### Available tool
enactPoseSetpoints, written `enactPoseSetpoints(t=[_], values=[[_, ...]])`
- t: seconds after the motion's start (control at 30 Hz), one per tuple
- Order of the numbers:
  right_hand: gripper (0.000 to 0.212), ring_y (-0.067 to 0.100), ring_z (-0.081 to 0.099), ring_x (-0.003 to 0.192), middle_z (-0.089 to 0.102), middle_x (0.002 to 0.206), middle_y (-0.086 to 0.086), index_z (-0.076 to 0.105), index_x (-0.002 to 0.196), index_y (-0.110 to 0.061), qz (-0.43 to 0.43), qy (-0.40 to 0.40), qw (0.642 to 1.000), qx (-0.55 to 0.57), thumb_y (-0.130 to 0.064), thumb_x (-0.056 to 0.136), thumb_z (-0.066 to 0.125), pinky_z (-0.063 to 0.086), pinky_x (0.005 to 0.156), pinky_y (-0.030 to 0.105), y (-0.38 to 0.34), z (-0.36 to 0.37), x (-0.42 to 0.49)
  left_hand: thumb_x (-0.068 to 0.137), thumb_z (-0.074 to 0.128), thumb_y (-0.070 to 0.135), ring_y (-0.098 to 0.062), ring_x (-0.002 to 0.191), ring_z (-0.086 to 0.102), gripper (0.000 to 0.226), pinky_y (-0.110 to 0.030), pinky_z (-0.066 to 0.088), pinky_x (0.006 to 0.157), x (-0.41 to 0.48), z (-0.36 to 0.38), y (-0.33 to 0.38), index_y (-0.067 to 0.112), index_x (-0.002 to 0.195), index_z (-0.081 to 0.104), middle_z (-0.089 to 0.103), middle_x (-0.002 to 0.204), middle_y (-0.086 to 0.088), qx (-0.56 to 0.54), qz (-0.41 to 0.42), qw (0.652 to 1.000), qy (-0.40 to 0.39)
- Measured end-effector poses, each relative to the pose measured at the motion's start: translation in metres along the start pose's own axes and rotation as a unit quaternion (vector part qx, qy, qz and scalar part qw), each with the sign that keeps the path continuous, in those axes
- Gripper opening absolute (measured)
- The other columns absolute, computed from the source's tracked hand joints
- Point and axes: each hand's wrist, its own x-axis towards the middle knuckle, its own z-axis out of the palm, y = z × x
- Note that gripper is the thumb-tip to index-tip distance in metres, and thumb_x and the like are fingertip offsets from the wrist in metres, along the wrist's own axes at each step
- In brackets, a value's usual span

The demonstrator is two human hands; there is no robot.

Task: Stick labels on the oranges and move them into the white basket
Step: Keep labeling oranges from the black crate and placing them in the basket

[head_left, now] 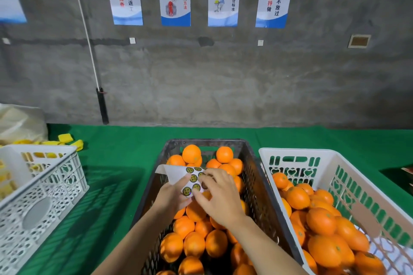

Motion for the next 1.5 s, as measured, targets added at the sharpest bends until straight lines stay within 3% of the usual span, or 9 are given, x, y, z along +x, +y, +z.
enactPoseSetpoints(t=[0.13, 0.3, 0.53, 0.67, 0.8, 0.97, 1.17, 1.43, 1.5], values=[[0.033, 0.022, 0.056, 0.115, 0.060, 0.123, -0.003, 0.067, 0.117, -0.026, -0.042, -0.039, 0.998, -0.005, -0.046, 0.091, 0.061, 0.049, 0.092, 0.036, -0.008, 0.004, -0.001, 0.069, 0.084, 0.048, -0.032, 0.100, 0.073, 0.067, -0.036, 0.060, 0.074, -0.001, -0.002, -0.001, 0.005, 0.117, 0.067, 0.074, 0.108, -0.017, 0.040, 0.010, 0.999, -0.008], [0.033, 0.015, 0.054, 0.114, 0.058, 0.123, -0.008, 0.067, 0.123, -0.025, 0.052, -0.053, 0.996, 0.041, -0.042, 0.096, 0.059, 0.042, 0.097, 0.031, -0.002, 0.004, 0.000, 0.085, 0.077, 0.030, -0.027, 0.087, 0.076, 0.042, -0.033, 0.060, 0.070, 0.003, 0.001, -0.001, 0.009, 0.115, 0.058, 0.076, 0.085, -0.012, 0.035, -0.014, 0.999, 0.029], [0.024, 0.017, 0.061, 0.105, 0.065, 0.117, -0.007, 0.072, 0.118, -0.025, 0.041, -0.026, 0.998, 0.035, -0.028, 0.095, 0.067, 0.049, 0.089, 0.033, 0.001, 0.006, -0.002, 0.089, 0.073, 0.018, -0.028, 0.100, 0.070, 0.033, -0.037, 0.059, 0.086, -0.004, 0.002, -0.004, -0.001, 0.112, 0.061, 0.060, 0.130, -0.020, 0.065, 0.046, 0.997, -0.009], [0.015, 0.019, 0.063, 0.100, 0.067, 0.111, -0.004, 0.075, 0.107, -0.022, 0.010, -0.024, 0.999, 0.029, -0.021, 0.092, 0.071, 0.051, 0.084, 0.034, 0.000, 0.006, -0.002, 0.087, 0.075, 0.022, -0.027, 0.111, 0.065, 0.039, -0.034, 0.060, 0.084, 0.002, 0.002, -0.004, -0.010, 0.106, 0.063, 0.059, 0.121, -0.016, 0.098, 0.063, 0.993, 0.018], [0.017, 0.014, 0.059, 0.106, 0.066, 0.114, -0.008, 0.072, 0.111, -0.021, 0.058, -0.073, 0.992, 0.079, -0.026, 0.097, 0.063, 0.046, 0.092, 0.030, 0.000, 0.004, -0.001, 0.091, 0.072, 0.026, -0.026, 0.112, 0.066, 0.035, -0.045, 0.052, 0.101, 0.004, 0.000, -0.007, 0.002, 0.116, 0.066, 0.064, 0.120, -0.010, 0.164, 0.071, 0.984, 0.022], [0.008, 0.011, 0.058, 0.091, 0.062, 0.105, -0.007, 0.070, 0.101, -0.022, 0.118, -0.125, 0.972, 0.159, -0.024, 0.094, 0.067, 0.051, 0.077, 0.036, 0.003, 0.004, -0.001, 0.092, 0.069, 0.037, -0.019, 0.083, 0.069, 0.040, -0.032, 0.055, 0.077, -0.002, -0.002, -0.007, -0.002, 0.092, 0.072, 0.074, 0.088, -0.007, 0.287, 0.103, 0.952, 0.014], [0.019, 0.015, 0.055, 0.084, 0.055, 0.093, -0.007, 0.057, 0.082, -0.029, 0.131, -0.132, 0.968, 0.170, -0.022, 0.089, 0.072, 0.049, 0.069, 0.041, 0.005, 0.005, -0.003, 0.091, 0.068, 0.030, -0.010, 0.045, 0.026, 0.052, -0.018, 0.023, 0.047, -0.010, 0.003, -0.005, 0.012, 0.055, 0.035, 0.030, 0.051, -0.002, 0.409, 0.180, 0.894, 0.033], [0.011, 0.013, 0.055, 0.093, 0.059, 0.100, -0.005, 0.067, 0.082, -0.015, 0.126, -0.112, 0.967, 0.193, -0.013, 0.092, 0.068, 0.049, 0.082, 0.030, 0.003, 0.008, 0.000, 0.095, 0.065, 0.031, -0.009, 0.047, 0.019, 0.053, -0.022, 0.020, 0.044, -0.011, 0.002, -0.007, 0.018, 0.062, 0.025, 0.021, 0.057, 0.003, 0.442, 0.235, 0.857, 0.127], [0.013, 0.009, 0.058, 0.093, 0.063, 0.096, -0.007, 0.068, 0.078, -0.019, 0.175, -0.111, 0.948, 0.244, -0.016, 0.090, 0.073, 0.049, 0.083, 0.025, 0.000, 0.004, 0.003, 0.099, 0.058, 0.030, -0.011, 0.050, 0.023, 0.047, -0.026, 0.019, 0.047, -0.014, -0.001, -0.003, 0.015, 0.063, 0.030, 0.025, 0.057, 0.002, 0.473, 0.283, 0.817, 0.166]])
